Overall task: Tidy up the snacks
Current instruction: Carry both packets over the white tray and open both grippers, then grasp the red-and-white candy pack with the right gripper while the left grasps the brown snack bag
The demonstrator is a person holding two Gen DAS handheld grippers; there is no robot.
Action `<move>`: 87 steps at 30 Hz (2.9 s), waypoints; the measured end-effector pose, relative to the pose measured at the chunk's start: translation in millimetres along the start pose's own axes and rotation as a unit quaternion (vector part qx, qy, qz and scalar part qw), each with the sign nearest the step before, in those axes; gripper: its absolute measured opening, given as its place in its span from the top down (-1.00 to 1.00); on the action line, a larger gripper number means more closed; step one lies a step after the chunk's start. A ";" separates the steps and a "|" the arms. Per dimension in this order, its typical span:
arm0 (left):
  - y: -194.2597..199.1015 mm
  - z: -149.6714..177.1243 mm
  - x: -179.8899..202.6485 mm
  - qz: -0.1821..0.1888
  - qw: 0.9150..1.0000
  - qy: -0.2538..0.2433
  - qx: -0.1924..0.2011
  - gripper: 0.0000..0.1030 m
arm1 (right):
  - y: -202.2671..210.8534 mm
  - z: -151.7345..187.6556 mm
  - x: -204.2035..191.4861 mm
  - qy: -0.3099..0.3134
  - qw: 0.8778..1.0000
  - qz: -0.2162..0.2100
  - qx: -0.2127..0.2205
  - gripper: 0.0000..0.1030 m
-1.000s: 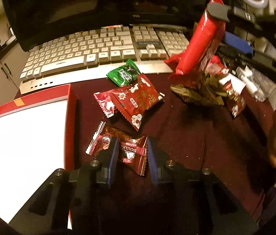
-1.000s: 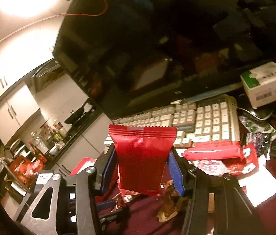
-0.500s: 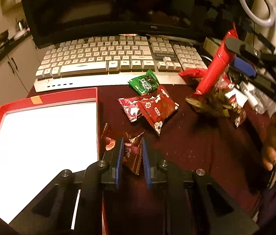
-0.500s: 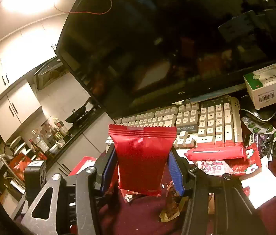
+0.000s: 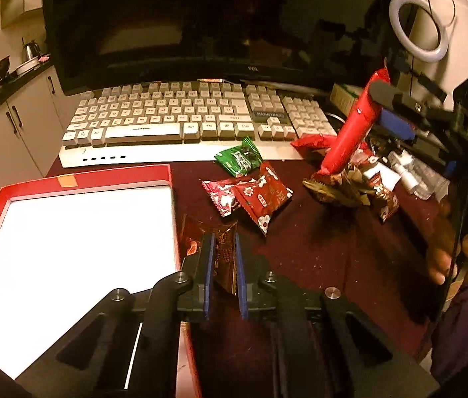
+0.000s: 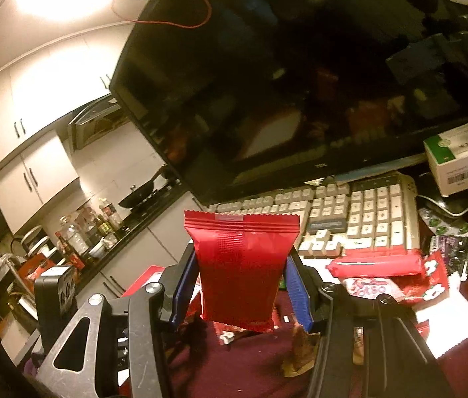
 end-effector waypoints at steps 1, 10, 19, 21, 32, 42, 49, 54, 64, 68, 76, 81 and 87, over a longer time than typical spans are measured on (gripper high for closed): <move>3.0 -0.2 -2.6 0.009 1.000 0.005 0.004 0.99 | -0.2 0.5 -2.4 0.000 1.000 -0.006 -0.001 0.01; 22.4 3.7 -31.9 0.022 0.999 0.038 0.023 1.00 | -35.2 17.5 -53.3 -0.015 0.997 -0.067 -0.027 0.01; 44.5 20.4 -81.5 0.004 0.996 0.080 0.037 1.00 | -96.8 39.8 -111.4 0.005 0.995 -0.063 -0.076 0.00; 46.0 26.3 -94.1 -0.005 0.995 0.092 0.035 1.00 | -107.9 43.6 -125.0 0.014 0.994 -0.066 -0.088 -0.02; 59.0 57.8 -149.1 -0.182 0.975 0.130 -0.001 0.19 | -147.7 78.7 -155.7 0.029 0.982 -0.059 -0.174 -0.42; 73.8 18.5 -70.1 -0.141 0.987 0.026 0.072 -0.49 | -3.6 9.2 -50.5 -0.027 0.999 0.024 -0.015 -0.57; 31.2 -6.1 15.0 -0.085 0.993 -0.072 0.037 -0.49 | 81.5 2.9 18.4 -0.071 0.993 0.093 0.026 -0.64; 13.9 -19.9 51.2 -0.053 0.994 -0.090 0.016 -0.49 | 90.8 13.2 58.3 -0.115 0.987 0.115 0.018 -0.64; -27.8 -54.1 84.0 0.004 0.999 -0.048 -0.013 -0.49 | 61.5 37.4 82.6 -0.077 0.977 0.196 -0.042 -0.63; -42.5 -65.3 81.6 0.019 0.999 -0.009 -0.030 -0.49 | 48.5 43.4 77.0 -0.036 0.971 0.227 -0.066 -0.60; -66.7 -78.5 94.3 0.008 0.998 0.005 -0.054 -0.49 | 19.0 59.2 87.4 -0.016 0.955 0.266 -0.132 -0.25; -78.5 -81.3 110.4 0.003 0.998 -0.017 -0.065 -0.49 | 27.2 55.3 96.1 -0.046 0.957 0.261 -0.118 0.25; -84.3 -76.2 130.0 -0.007 0.996 -0.068 -0.065 -0.49 | 49.7 44.7 103.9 -0.099 0.967 0.221 -0.073 0.27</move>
Point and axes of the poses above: each gripper's, at about its wrist camera, not at the fingertips, and y roughly against the way its jaws point, x to its right, z to its underside, the point moved 4 cm from there along -y, roughly the way its jaws point, and after that the axes turned 5 degrees about -y, right-handed, at the moved point
